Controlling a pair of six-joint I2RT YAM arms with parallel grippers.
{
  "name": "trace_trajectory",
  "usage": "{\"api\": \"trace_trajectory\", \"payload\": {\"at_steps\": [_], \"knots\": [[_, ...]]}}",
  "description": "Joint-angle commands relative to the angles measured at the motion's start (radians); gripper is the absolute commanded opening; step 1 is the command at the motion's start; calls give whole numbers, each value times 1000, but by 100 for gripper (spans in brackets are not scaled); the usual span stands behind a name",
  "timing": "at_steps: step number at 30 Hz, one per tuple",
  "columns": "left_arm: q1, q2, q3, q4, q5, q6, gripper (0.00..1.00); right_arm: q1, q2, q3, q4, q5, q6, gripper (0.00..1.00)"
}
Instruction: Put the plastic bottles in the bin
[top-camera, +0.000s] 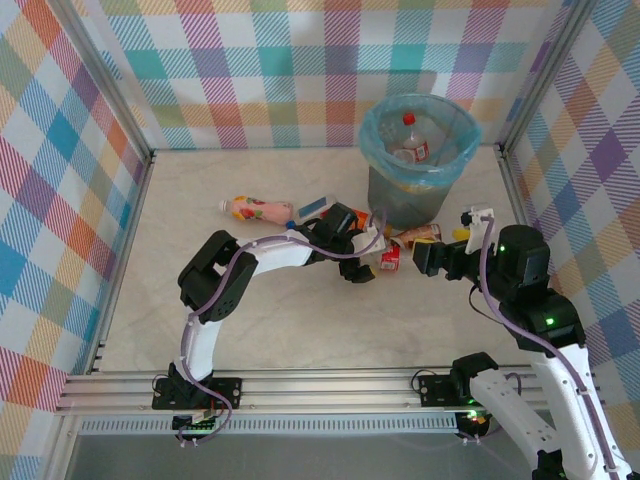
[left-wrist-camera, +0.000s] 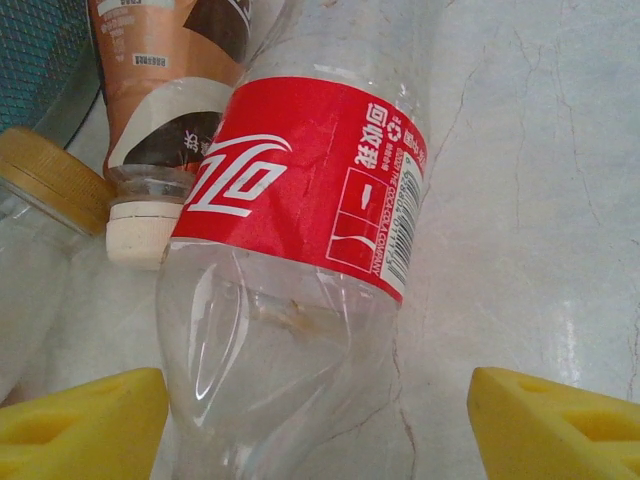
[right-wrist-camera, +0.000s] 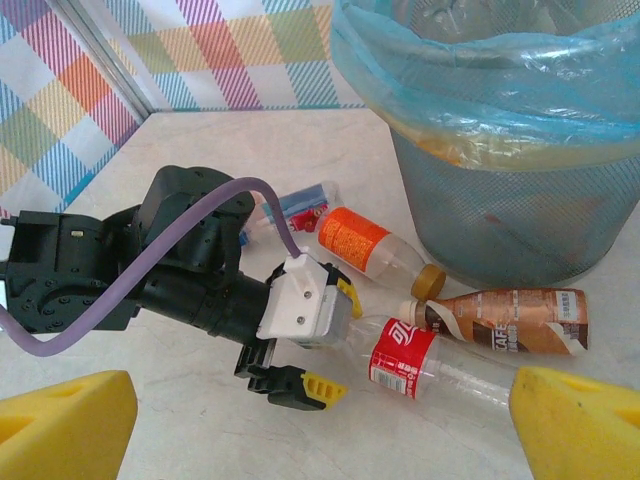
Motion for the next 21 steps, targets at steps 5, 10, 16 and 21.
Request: {"api": "trace_trajectory", "payload": {"at_steps": [5, 10, 16, 21], "knots": [[10, 15, 25, -32, 31, 3, 74, 1, -9, -15, 19, -7, 10, 95], [10, 22, 27, -38, 25, 1, 73, 1, -14, -19, 17, -4, 8, 96], [10, 17, 8, -7, 35, -36, 70, 1, -14, -33, 27, -5, 12, 96], [10, 19, 7, -17, 28, -40, 67, 2, -12, -36, 33, -6, 9, 95]]}}
